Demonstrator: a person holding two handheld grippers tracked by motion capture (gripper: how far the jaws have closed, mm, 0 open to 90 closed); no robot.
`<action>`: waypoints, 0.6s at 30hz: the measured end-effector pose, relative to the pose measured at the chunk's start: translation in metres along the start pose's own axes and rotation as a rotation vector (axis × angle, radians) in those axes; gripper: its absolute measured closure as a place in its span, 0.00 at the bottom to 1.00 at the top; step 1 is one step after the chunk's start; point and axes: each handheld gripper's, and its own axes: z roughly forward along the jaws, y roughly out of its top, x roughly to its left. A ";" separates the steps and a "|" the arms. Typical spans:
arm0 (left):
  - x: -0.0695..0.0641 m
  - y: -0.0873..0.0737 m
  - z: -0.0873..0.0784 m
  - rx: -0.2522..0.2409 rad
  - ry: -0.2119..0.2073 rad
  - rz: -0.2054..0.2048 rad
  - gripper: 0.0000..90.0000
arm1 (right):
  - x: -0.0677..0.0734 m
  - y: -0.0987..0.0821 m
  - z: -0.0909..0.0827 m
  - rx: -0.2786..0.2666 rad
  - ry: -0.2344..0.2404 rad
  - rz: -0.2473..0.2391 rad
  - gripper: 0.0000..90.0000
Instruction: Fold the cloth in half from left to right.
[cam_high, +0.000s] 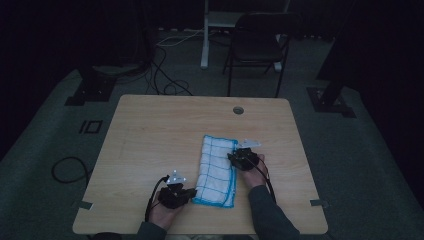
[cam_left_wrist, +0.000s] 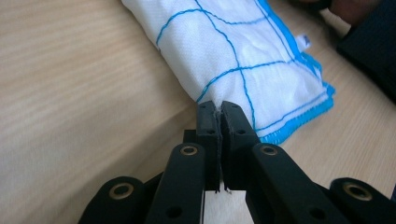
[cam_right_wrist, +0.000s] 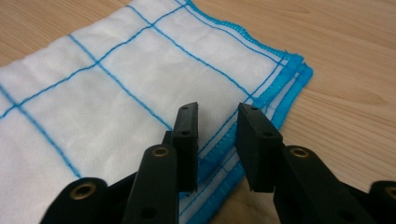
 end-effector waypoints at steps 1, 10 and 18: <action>0.000 -0.002 -0.001 0.001 0.001 -0.001 0.98 | 0.000 0.001 0.001 0.002 0.004 0.003 0.80; -0.002 -0.004 0.001 0.006 -0.017 -0.003 0.95 | 0.001 0.008 0.006 0.019 -0.021 -0.020 0.84; 0.013 0.021 0.002 -0.067 0.031 0.012 0.83 | -0.001 0.008 0.006 0.016 -0.007 -0.014 0.85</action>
